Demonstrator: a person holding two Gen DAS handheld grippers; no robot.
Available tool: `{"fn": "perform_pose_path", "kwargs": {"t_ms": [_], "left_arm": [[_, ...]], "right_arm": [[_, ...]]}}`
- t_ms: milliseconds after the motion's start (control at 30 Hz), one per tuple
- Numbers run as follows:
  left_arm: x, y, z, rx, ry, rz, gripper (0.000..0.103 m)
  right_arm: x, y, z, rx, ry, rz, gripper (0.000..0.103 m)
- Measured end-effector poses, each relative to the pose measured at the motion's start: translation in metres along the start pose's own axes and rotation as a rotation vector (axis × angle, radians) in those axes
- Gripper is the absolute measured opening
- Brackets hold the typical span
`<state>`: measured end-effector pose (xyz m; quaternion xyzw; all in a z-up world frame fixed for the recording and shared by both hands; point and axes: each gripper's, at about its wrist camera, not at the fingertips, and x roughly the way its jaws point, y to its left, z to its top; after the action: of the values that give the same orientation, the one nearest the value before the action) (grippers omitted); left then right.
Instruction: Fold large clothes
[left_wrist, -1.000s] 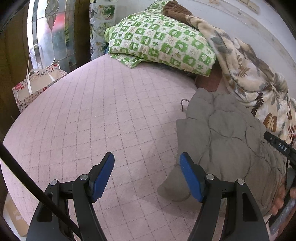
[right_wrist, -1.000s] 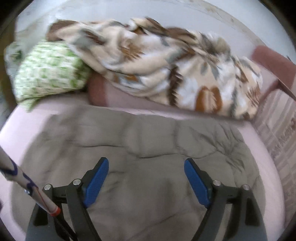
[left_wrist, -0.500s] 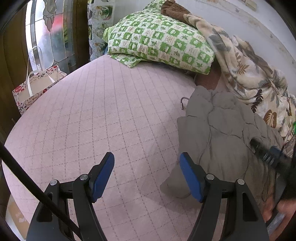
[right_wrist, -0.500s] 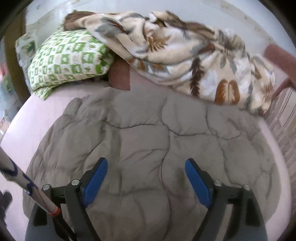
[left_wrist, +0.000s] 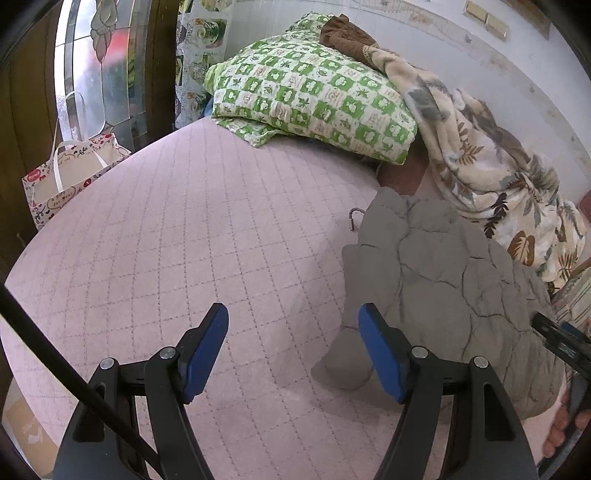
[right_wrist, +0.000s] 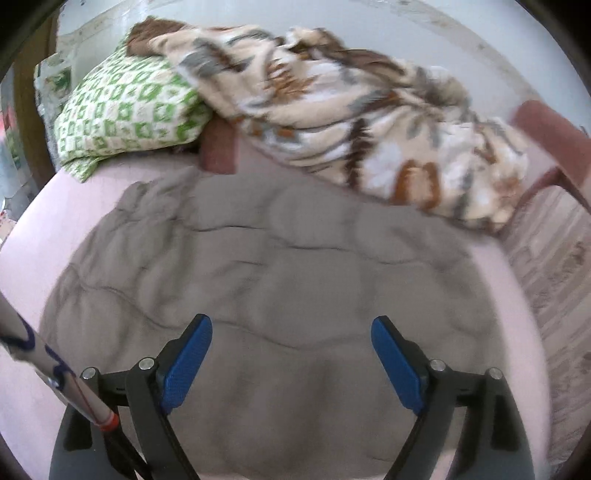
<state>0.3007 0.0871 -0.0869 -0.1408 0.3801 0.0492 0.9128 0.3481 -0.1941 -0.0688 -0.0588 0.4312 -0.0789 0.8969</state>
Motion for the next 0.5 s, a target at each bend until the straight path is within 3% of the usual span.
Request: {"fn": "perform_pose_path", "kwargs": {"t_ms": [200,300,400,500], "left_arm": [[0.004,-0.005,0.004,0.006,0.016,-0.023,0.072],[0.017,-0.005,0.020,-0.010,0.036,-0.066,0.072],[0.044,0.004,0.039,-0.072,0.081,-0.144,0.073],[0.081,0.016,0.043,-0.170,0.209,-0.330,0.073]], "right_arm": [[-0.006,-0.107,-0.025,0.175,0.039,-0.075,0.091],[0.002,-0.168,-0.040,0.300,0.056,-0.053,0.093],[0.020,-0.219,-0.050,0.400,0.101,-0.002,0.097],[0.048,-0.264,-0.060,0.497,0.166,0.070,0.098]]}}
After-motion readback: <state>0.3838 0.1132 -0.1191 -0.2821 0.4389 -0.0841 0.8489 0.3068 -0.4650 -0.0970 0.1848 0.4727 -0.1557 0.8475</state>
